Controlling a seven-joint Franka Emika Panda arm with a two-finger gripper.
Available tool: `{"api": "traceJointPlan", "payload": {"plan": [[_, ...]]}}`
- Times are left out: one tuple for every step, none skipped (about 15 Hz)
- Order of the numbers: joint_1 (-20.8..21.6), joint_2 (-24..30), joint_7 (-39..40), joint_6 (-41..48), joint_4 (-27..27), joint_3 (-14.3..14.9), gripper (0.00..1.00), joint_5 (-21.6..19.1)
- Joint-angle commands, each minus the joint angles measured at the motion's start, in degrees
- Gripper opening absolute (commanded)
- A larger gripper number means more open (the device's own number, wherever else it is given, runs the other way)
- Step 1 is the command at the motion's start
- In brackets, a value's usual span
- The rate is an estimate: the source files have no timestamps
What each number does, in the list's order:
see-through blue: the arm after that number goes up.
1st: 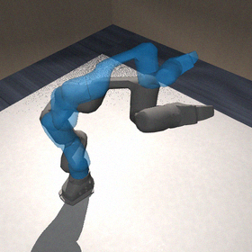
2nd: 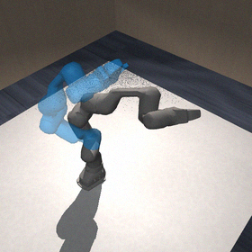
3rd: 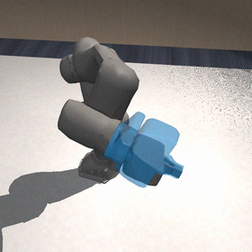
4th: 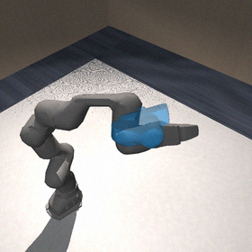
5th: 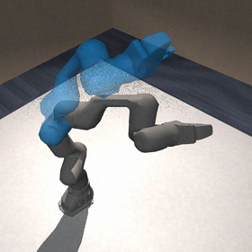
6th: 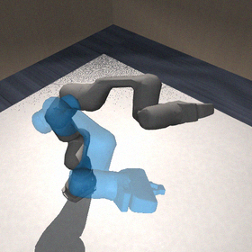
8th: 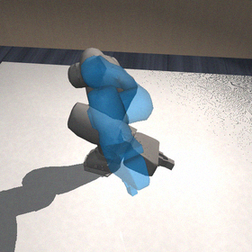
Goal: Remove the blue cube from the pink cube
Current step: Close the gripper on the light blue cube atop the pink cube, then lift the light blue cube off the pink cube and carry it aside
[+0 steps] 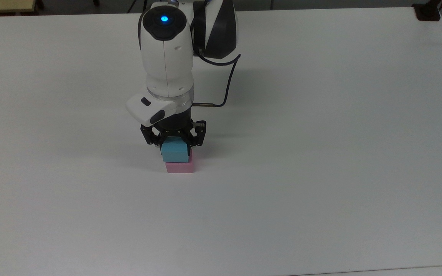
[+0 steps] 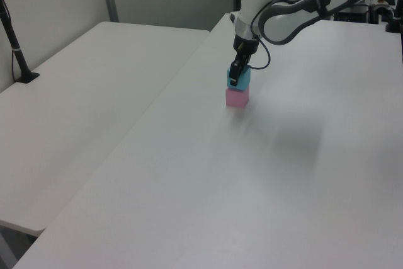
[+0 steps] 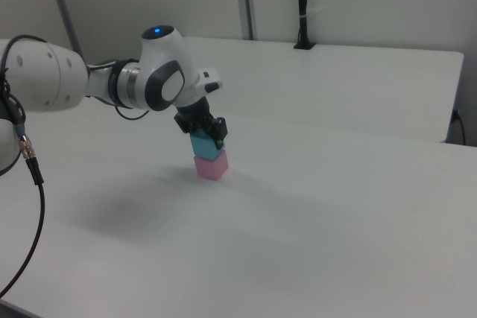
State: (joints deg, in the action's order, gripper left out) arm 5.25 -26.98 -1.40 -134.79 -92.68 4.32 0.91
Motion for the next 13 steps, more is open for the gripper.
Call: {"api": "traceJointPlan", "payload": {"plan": [[0.38, 5.43, -0.71, 1.01, -2.06, 0.25, 0.31, 0.94], [0.37, 7.71, -0.62, 3.54, -2.76, 0.25, 0.32, 0.85], [0.37, 9.21, -0.19, 5.65, -3.73, 0.25, 0.32, 0.85], [0.46, 10.44, 0.52, 7.33, -4.43, 0.25, 0.32, 0.59], [0.46, 12.02, 1.13, 8.82, -5.74, 0.25, 0.32, 0.50], [0.55, 14.04, 2.18, 11.01, -8.19, 0.25, 0.32, 0.49], [0.55, 16.41, 4.11, 13.04, -11.44, 0.16, 0.32, 0.49], [0.55, 18.78, 6.13, 14.10, -14.69, 0.16, 0.35, 0.41], [0.55, 22.20, 7.71, 15.33, -19.25, 0.16, 0.36, 0.41], [0.55, 24.06, 8.43, 16.39, -21.21, 0.16, 0.36, 0.41], [0.46, 25.39, 9.39, 18.57, -22.62, 0.16, 0.36, 0.41], [0.20, 26.96, 11.49, 22.68, -23.94, 0.16, 0.36, 0.41], [0.02, 27.68, 12.73, 25.34, -24.91, 0.25, 0.36, 0.32]]}}
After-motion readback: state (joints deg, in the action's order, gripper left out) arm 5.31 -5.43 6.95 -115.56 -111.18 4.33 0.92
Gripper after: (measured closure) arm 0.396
